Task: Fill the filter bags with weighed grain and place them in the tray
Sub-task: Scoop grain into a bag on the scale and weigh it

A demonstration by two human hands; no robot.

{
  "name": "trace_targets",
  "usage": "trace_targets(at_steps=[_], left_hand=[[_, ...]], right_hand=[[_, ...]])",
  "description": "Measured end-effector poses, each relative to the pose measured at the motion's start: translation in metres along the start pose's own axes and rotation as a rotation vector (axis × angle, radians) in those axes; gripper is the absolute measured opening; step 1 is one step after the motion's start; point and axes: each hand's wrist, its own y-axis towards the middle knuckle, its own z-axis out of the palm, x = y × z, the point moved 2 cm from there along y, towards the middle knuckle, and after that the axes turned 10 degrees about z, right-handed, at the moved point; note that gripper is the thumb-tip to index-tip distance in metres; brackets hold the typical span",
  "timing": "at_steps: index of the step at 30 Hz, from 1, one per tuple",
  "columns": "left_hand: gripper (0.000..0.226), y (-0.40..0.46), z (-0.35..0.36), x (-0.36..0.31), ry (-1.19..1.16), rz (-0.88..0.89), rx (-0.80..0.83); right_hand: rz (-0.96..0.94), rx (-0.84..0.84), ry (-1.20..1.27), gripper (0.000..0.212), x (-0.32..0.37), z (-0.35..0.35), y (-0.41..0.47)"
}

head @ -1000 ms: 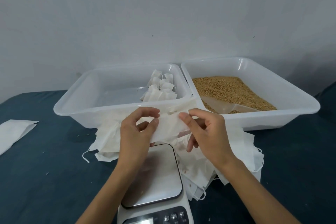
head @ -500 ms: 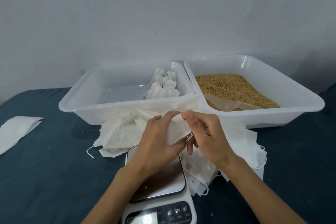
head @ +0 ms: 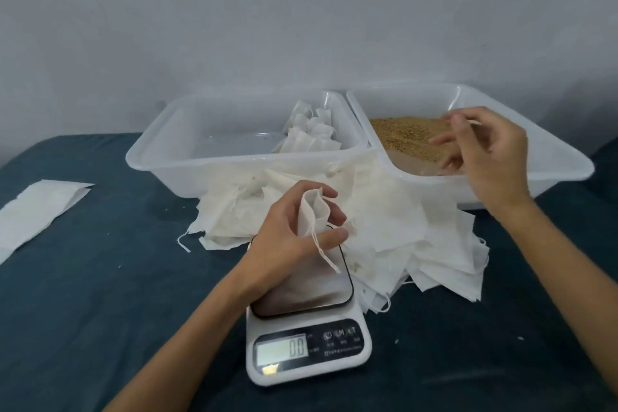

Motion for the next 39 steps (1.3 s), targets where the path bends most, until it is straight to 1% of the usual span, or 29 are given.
trace_targets(at_steps=[2,4,6,8,10,12,13,14,16,19,23,26,28,31,33,36,39], left_hand=[[0.040,0.001,0.002,-0.001,-0.022,0.010,-0.003],[0.035,0.001,0.002,-0.001,-0.022,0.021,-0.015],[0.029,0.001,-0.001,-0.001,-0.055,0.016,-0.031],[0.025,0.003,-0.003,-0.001,-0.130,0.003,-0.054],[0.022,0.003,-0.003,0.000,-0.191,-0.017,-0.069],[0.021,0.002,0.000,0.001,-0.228,-0.036,-0.065],[0.022,0.001,0.001,0.002,-0.229,-0.038,-0.059],[0.024,0.001,0.002,0.002,-0.224,-0.036,-0.051],[0.030,0.001,0.002,0.001,-0.227,-0.026,-0.042],[0.040,0.001,0.001,0.001,-0.239,-0.017,-0.061],[0.032,0.000,0.003,0.004,-0.204,-0.027,-0.090],[0.030,0.001,0.003,0.004,-0.178,-0.034,-0.133],[0.030,0.001,0.001,0.004,-0.167,-0.014,-0.148],[0.030,0.003,-0.004,0.005,-0.173,0.002,-0.205],[0.030,0.003,-0.004,0.006,-0.164,0.003,-0.221],[0.030,0.003,-0.001,0.006,-0.137,0.017,-0.192],[0.029,0.002,0.001,0.005,-0.104,0.026,-0.161]], right_hand=[[0.066,-0.012,-0.156,0.018,-0.019,-0.011,0.030],[0.194,0.062,-0.424,0.030,-0.040,-0.019,0.058],[0.320,0.257,-0.707,0.049,-0.057,-0.021,0.076],[0.385,0.439,-0.867,0.060,-0.066,-0.015,0.085],[0.378,0.496,-0.925,0.056,-0.070,-0.009,0.089],[0.348,0.497,-0.981,0.040,-0.073,-0.005,0.092],[0.353,0.492,-1.001,0.035,-0.075,-0.006,0.093],[0.378,0.488,-1.007,0.037,-0.075,-0.007,0.093],[0.417,0.511,-1.012,0.041,-0.075,-0.011,0.091],[0.396,0.570,-0.976,0.033,-0.071,-0.012,0.087],[0.395,0.630,-0.920,0.014,-0.066,-0.009,0.080],[0.353,0.578,-0.991,0.004,-0.070,-0.010,0.084],[0.309,0.467,-1.041,0.012,-0.071,-0.012,0.086],[0.247,0.254,-1.123,0.022,-0.069,-0.018,0.090],[0.228,0.168,-1.198,0.024,-0.067,-0.022,0.092],[0.213,0.131,-1.312,0.020,-0.068,-0.024,0.094],[0.175,0.178,-1.368,0.021,-0.070,-0.020,0.094]])
